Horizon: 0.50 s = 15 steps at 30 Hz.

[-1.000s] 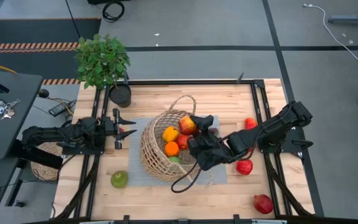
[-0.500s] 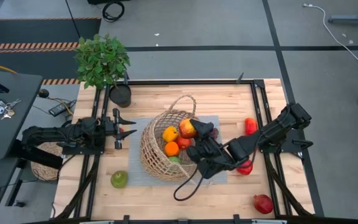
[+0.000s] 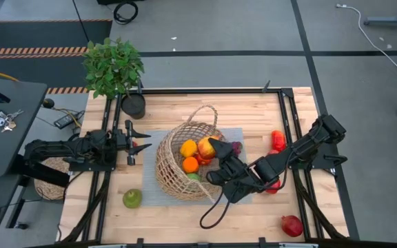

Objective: Build produce basket
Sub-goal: Put the dark red apple into the brown basket

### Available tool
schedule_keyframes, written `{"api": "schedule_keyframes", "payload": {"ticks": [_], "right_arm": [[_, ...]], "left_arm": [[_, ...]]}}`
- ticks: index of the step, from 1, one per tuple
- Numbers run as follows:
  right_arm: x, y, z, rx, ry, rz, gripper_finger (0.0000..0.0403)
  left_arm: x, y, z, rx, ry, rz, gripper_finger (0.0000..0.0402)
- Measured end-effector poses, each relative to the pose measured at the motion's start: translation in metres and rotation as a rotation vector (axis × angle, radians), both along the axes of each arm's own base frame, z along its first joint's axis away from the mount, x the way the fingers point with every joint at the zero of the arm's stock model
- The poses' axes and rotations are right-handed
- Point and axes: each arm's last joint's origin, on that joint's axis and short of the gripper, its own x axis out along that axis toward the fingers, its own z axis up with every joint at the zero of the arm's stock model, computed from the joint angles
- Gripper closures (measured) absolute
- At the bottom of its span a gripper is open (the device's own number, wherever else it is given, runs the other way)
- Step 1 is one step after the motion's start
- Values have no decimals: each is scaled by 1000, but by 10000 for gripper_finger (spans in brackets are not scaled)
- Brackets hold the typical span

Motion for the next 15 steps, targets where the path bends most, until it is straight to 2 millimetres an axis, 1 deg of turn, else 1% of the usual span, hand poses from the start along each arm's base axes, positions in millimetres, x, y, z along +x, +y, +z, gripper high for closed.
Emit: {"api": "schedule_keyframes", "payload": {"ticks": [8, 11, 15], "right_arm": [[1, -1, -1, -18, 57, 30, 77], [2, -1, -1, 14, 42, 41, 77], [2, -3, -8, 60, 31, 52, 77]], "left_arm": [[0, 0, 0, 0, 0, 0, 241], [0, 0, 0, 0, 0, 0, 241], [0, 0, 0, 0, 0, 0, 241]]}}
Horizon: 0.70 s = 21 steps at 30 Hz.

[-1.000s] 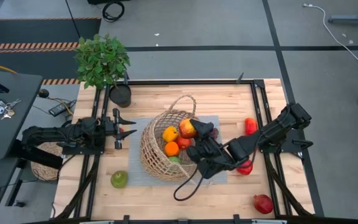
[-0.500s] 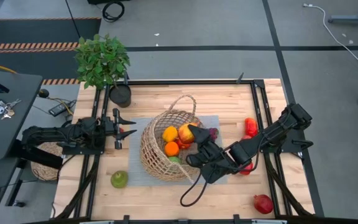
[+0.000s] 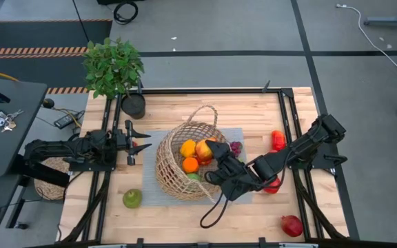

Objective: Build produce basket
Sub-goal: Put the dark red apple into the brown basket

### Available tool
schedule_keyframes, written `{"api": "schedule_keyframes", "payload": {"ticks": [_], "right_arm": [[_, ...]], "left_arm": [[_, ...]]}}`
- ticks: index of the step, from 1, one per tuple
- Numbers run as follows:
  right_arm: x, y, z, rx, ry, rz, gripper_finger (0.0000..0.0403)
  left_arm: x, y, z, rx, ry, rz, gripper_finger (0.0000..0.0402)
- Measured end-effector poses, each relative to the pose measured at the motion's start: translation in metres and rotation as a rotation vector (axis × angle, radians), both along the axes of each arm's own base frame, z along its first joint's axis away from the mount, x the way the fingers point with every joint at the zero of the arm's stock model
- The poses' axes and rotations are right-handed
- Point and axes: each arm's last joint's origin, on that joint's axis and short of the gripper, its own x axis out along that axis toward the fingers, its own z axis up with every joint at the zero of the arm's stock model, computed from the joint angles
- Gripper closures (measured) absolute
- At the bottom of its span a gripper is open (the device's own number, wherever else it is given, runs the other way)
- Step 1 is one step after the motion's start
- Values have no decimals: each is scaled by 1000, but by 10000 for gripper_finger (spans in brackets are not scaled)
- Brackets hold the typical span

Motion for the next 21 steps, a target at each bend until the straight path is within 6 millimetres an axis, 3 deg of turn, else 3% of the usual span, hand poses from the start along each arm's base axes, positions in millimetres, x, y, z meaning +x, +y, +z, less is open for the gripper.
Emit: {"api": "schedule_keyframes", "payload": {"ticks": [11, 17, 21], "right_arm": [[-1, 0, -4, -80, 79, 15, 77], [5, -4, -6, -1, 99, 85, 77], [12, -18, -6, 62, 96, 89, 77]], "left_arm": [[0, 0, 0, 0, 0, 0, 241], [0, 0, 0, 0, 0, 0, 241], [0, 0, 0, 0, -1, 0, 241]]}}
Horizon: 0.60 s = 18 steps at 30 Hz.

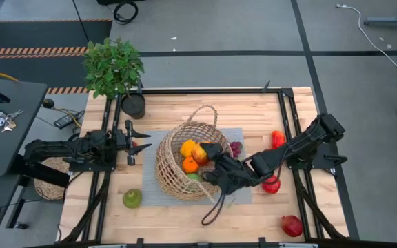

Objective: Build produce basket
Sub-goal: Put the dark red apple into the brown basket

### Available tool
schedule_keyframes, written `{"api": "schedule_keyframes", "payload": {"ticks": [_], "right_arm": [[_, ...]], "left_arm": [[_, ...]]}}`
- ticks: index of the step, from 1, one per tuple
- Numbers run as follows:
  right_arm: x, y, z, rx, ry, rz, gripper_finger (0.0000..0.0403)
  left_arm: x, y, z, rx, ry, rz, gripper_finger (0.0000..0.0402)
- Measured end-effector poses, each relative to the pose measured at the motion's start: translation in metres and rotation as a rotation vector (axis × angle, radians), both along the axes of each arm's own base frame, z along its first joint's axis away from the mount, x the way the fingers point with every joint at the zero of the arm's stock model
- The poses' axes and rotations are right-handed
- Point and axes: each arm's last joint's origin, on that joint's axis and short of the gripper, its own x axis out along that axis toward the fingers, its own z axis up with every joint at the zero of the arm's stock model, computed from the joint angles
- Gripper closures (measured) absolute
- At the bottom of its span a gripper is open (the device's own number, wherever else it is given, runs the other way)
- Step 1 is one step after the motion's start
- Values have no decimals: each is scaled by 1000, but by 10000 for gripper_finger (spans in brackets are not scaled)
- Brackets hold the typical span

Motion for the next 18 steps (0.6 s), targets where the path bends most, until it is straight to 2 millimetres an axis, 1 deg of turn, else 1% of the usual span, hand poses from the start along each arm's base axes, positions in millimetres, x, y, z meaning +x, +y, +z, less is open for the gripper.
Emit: {"api": "schedule_keyframes", "payload": {"ticks": [8, 12, 16, 18], "right_arm": [[17, -39, -4, 278, -55, -25, 77], [25, -55, -3, 397, -64, 16, 77], [31, -71, -5, 580, -87, 57, 77], [35, -78, -11, 681, -93, 54, 77]], "left_arm": [[0, 0, 0, 0, 0, 0, 241], [0, 0, 0, 0, 0, 0, 241], [0, 0, 0, 0, 1, 0, 241], [0, 0, 0, 0, 0, 0, 241]]}}
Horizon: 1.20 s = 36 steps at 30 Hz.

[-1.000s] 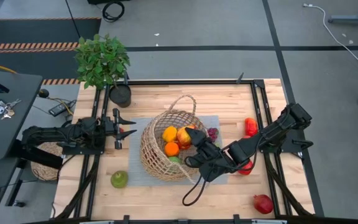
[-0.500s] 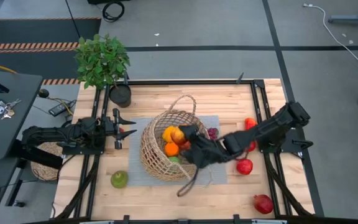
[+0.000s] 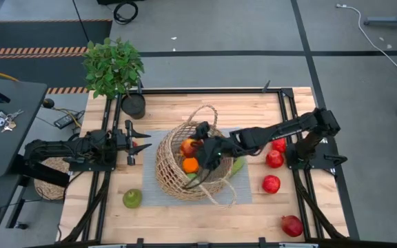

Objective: Build produce basket
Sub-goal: Put the dark red apple into the brown basket

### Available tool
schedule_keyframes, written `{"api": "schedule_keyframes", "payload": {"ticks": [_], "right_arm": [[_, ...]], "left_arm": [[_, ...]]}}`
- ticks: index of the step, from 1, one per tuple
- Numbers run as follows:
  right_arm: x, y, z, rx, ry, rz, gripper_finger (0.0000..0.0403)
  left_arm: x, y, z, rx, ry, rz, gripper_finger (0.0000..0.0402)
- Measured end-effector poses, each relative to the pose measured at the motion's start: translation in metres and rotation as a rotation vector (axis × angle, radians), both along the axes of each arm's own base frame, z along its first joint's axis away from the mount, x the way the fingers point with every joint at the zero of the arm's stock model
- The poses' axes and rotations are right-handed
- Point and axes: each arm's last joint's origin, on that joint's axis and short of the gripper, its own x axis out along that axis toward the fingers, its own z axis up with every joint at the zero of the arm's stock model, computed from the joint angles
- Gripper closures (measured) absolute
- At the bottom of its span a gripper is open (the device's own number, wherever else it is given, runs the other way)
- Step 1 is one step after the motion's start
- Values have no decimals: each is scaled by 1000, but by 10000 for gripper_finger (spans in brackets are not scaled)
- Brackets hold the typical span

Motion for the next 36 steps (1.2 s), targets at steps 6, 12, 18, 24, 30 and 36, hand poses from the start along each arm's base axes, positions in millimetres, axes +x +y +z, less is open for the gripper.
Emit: {"api": "schedule_keyframes", "payload": {"ticks": [6, 12, 18, 24, 30, 36], "right_arm": [[13, -13, -34, 279, 84, 54, 77], [31, -19, -65, 413, 112, 54, 77], [43, -20, -83, 391, 66, -44, 71], [49, -28, -77, 352, -31, -96, 63], [54, -37, -70, 452, -124, -107, 49], [55, -43, -70, 546, -133, -121, 13]], "left_arm": [[0, 0, 0, 0, 1, 0, 241], [1, 0, -1, -1, 16, 0, 241], [1, 0, -2, -1, 22, 0, 241], [1, 0, -2, -1, 20, 0, 241], [1, 0, -2, -1, 20, 0, 241], [1, 0, -2, -1, 20, 0, 241]]}}
